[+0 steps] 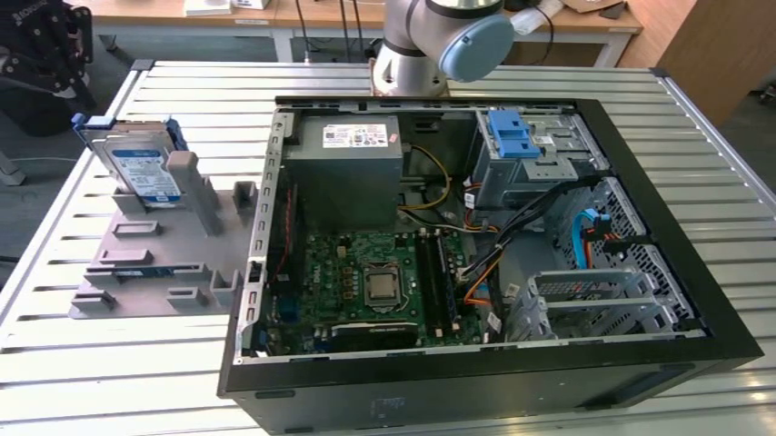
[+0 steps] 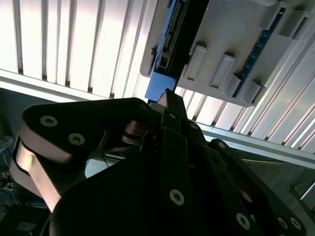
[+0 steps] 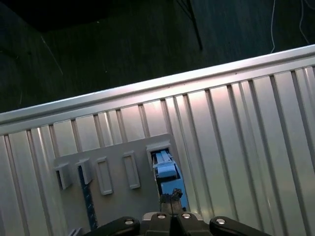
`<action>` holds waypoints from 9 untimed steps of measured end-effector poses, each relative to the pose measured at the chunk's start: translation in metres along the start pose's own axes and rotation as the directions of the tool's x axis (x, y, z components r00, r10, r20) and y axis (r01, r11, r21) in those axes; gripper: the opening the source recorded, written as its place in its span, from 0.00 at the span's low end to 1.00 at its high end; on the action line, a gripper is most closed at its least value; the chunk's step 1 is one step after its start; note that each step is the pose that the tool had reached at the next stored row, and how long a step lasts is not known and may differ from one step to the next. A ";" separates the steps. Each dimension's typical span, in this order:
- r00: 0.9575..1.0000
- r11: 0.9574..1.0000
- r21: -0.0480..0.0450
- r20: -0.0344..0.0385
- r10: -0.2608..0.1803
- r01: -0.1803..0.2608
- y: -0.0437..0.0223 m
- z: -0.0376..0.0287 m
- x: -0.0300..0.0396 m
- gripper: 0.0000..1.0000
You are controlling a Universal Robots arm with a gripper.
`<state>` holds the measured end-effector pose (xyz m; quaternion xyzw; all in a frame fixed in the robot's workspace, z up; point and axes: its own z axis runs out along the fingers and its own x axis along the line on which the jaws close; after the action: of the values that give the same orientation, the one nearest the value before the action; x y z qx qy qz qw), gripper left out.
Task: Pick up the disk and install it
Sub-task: 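Pick up the disk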
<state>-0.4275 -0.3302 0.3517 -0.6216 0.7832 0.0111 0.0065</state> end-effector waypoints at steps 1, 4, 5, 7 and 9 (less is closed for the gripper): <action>1.000 1.000 0.000 0.000 -0.008 0.008 0.0000 0.0001 0.0000 0.11; 1.000 1.000 0.000 0.000 -0.014 0.014 0.0000 0.0002 0.0000 0.11; 1.000 1.000 0.000 0.000 -0.014 0.014 0.0000 0.0002 0.0000 0.11; 1.000 1.000 0.000 0.000 -0.014 0.014 0.0000 0.0002 0.0000 0.24; 1.000 1.000 0.000 0.000 -0.014 0.014 0.0000 0.0002 0.0000 0.35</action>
<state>-0.4275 -0.3302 0.3514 -0.6271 0.7789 0.0111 0.0064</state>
